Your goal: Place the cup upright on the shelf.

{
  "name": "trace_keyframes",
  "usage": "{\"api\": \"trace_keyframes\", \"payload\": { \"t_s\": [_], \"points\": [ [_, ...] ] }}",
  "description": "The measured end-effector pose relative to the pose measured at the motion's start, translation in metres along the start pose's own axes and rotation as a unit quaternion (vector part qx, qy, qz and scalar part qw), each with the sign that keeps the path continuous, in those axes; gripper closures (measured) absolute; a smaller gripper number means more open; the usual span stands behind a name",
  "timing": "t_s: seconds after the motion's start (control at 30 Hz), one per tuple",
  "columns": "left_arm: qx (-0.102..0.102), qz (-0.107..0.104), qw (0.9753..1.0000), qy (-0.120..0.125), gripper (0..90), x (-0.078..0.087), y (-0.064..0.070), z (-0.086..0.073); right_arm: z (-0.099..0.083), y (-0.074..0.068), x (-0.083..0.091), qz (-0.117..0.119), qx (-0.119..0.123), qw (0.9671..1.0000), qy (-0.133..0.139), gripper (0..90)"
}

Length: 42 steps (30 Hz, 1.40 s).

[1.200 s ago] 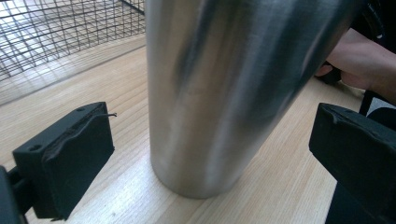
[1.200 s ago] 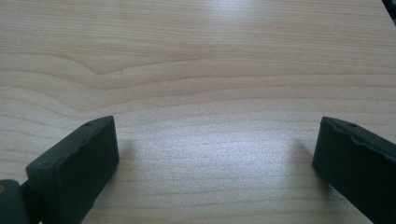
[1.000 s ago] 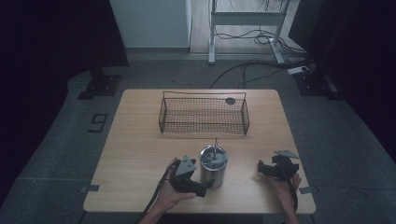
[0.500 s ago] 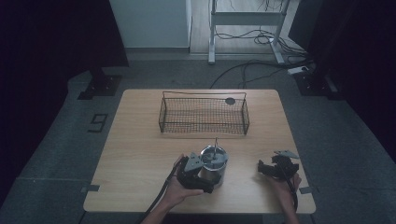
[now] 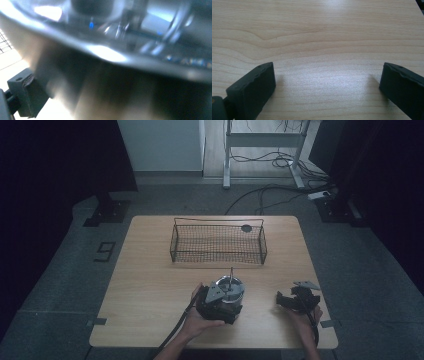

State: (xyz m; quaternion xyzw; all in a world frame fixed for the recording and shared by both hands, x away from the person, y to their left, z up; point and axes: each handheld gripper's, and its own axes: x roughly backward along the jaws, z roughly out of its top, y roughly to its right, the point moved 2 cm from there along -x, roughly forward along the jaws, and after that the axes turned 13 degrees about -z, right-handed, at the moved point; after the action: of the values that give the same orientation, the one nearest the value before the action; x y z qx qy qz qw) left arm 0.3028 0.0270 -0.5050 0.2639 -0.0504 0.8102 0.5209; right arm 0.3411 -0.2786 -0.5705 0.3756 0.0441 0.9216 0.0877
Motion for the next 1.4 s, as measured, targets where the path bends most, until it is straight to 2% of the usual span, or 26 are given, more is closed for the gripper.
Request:
{"api": "trace_keyframes", "payload": {
  "t_s": [0.6,0.77,0.97,1.4],
  "points": [
    [-0.023,0.011,0.9996,0.007,3.5,0.002,0.002,-0.002,0.000,0.000,0.000,0.000,0.000,1.0000,0.001,0.2],
    [-0.021,0.016,0.9996,0.010,3.7,0.005,-0.001,-0.002,0.000,0.000,0.000,0.000,0.001,1.0000,0.001,0.2],
    [-0.025,0.010,0.9993,0.026,3.8,0.016,-0.003,0.003,0.000,0.000,0.000,0.000,0.000,1.0000,0.000,0.2],
    [-0.031,0.022,0.9985,0.039,3.8,0.038,-0.007,0.013,0.000,0.000,0.000,0.000,0.000,1.0000,0.001,0.3]
  ]
}}
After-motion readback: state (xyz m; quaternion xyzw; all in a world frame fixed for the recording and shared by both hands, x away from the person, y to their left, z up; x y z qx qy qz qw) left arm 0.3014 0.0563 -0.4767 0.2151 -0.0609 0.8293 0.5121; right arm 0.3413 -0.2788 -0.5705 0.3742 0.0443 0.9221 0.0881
